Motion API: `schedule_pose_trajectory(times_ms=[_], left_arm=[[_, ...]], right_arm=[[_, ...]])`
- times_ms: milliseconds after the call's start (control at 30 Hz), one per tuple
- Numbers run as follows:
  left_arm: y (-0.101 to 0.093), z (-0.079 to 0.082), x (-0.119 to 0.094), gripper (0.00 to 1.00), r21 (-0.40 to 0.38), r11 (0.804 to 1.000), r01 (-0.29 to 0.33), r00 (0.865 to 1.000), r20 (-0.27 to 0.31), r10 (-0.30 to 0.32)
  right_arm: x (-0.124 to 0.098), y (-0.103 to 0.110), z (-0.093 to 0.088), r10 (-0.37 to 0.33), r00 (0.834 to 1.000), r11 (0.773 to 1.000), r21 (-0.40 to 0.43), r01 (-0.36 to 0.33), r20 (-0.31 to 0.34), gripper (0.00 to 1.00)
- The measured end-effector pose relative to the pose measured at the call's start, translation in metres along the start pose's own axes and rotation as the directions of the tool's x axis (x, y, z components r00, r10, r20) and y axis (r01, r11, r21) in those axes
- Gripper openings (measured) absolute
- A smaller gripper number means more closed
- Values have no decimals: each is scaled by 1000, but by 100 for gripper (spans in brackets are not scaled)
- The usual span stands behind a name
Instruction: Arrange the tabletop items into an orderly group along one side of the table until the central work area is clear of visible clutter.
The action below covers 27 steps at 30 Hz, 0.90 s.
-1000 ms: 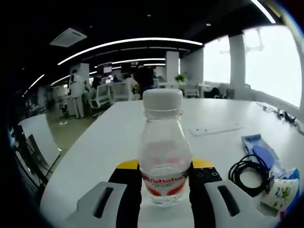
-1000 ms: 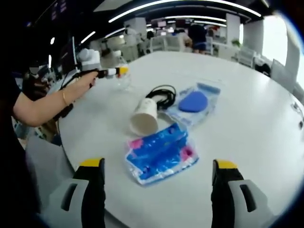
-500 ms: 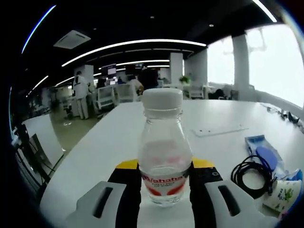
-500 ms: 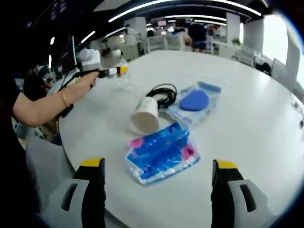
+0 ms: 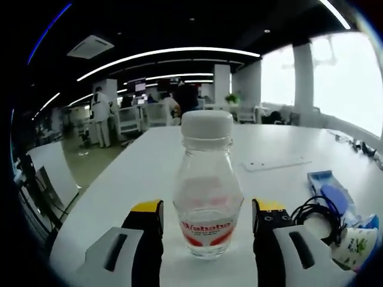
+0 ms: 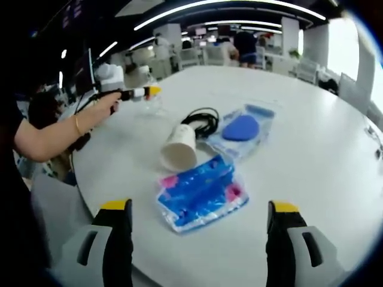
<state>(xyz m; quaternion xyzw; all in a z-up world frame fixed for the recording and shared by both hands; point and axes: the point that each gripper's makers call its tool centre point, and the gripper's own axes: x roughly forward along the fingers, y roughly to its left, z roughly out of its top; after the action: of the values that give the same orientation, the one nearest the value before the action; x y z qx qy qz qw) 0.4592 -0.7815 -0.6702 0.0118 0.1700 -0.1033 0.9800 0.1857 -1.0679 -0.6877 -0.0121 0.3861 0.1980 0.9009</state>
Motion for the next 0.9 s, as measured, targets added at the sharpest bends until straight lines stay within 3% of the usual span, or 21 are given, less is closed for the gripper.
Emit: schedule_pose_trajectory(times_ms=[233,400,533,633,800,867,900], left_arm=[[-5,8,-12,82,-29,998,51,998,29,-51],[-7,18,-24,100,10,998,66,996,61,-66],[-6,20,-28,100,15,995,102,993,58,-103],[-1,21,-32,100,16,996,93,993,69,-94],[1,18,-42,100,16,994,105,993,52,-106],[-1,19,-49,100,7,993,118,991,56,-118],[-9,17,-54,100,-24,988,153,987,44,-152]], right_arm=[[-1,6,5,17,1000,1000,-2,-17,21,92],[0,10,10,32,998,999,8,-33,47,93],[-1,15,17,51,996,999,5,-52,76,94],[-2,18,23,46,993,998,-45,-42,110,92],[-1,27,27,74,988,996,-59,-67,134,89],[-1,29,30,82,986,996,-57,-74,145,89],[0,32,31,90,984,995,-66,-81,154,89]])
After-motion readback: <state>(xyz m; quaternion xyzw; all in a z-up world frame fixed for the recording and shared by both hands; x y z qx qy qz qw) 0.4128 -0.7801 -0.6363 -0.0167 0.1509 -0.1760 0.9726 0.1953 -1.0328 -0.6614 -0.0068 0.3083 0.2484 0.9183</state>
